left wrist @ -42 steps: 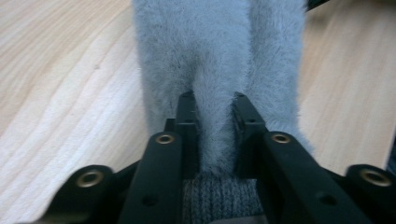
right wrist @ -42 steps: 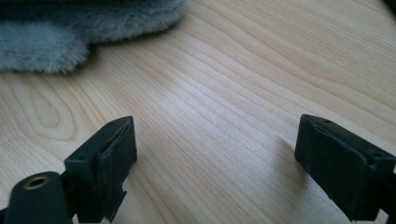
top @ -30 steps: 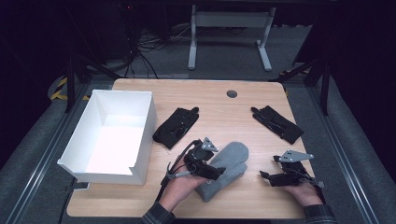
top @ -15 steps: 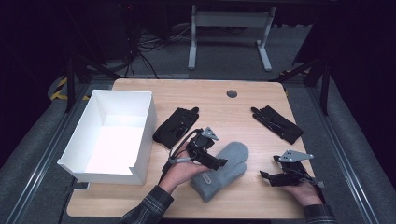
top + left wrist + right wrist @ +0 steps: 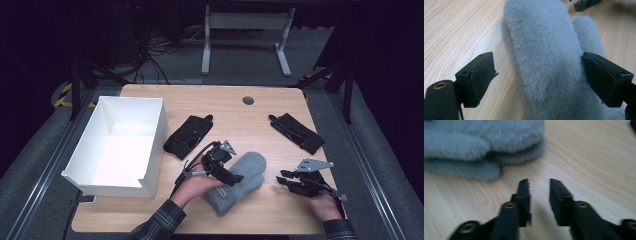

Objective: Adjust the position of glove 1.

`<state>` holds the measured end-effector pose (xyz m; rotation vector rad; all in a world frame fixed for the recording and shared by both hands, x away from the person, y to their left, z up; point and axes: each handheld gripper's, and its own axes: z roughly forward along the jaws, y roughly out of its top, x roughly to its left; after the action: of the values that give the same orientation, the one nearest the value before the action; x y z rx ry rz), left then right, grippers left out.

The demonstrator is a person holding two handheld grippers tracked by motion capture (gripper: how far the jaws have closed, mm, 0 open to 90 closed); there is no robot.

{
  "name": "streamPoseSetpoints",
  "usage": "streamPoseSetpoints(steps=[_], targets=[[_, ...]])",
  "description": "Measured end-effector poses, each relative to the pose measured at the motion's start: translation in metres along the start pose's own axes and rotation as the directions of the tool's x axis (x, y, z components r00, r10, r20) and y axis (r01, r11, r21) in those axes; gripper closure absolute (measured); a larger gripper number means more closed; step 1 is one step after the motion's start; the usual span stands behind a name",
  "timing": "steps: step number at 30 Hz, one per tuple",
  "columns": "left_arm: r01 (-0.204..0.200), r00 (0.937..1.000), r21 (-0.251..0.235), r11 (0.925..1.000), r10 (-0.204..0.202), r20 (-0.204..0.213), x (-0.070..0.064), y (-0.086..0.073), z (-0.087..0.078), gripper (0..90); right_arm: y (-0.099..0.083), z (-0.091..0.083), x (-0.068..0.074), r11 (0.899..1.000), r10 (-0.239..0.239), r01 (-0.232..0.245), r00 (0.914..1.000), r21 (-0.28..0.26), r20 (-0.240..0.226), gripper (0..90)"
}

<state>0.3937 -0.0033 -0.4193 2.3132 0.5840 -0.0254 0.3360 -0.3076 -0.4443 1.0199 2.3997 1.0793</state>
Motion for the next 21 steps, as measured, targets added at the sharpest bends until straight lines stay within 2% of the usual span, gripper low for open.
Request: streamPoseSetpoints(steps=[3,4,7,11,21], targets=[[-0.002,1.0000,0.004,1.0000,0.002,-0.002,0.000,0.000,-0.002,13.7,0.012,0.008,0.000,1.000,0.002,-0.003,0.9994,-0.010,-0.035,89.8],[-0.002,1.0000,0.004,1.0000,0.002,-0.002,0.000,0.000,-0.002,13.8,0.012,0.008,0.000,1.000,0.002,-0.003,0.9994,-0.010,-0.035,89.8],[-0.001,1.0000,0.000,1.0000,0.001,-0.007,0.001,-0.001,-0.003,13.8,0.023,0.024,0.002,1.000,-0.013,0.014,0.9970,0.023,-0.077,90.0],[-0.002,0.9998,-0.003,1.0000,0.002,-0.019,0.001,-0.002,-0.008,13.8,0.031,0.042,0.007,0.998,-0.032,0.038,0.9942,0.057,-0.102,90.0],[0.026,0.9986,0.000,0.9997,-0.026,-0.046,0.008,-0.008,-0.015,13.8,0.054,0.071,0.010,0.996,-0.061,0.068,0.9908,0.055,-0.121,90.0]])
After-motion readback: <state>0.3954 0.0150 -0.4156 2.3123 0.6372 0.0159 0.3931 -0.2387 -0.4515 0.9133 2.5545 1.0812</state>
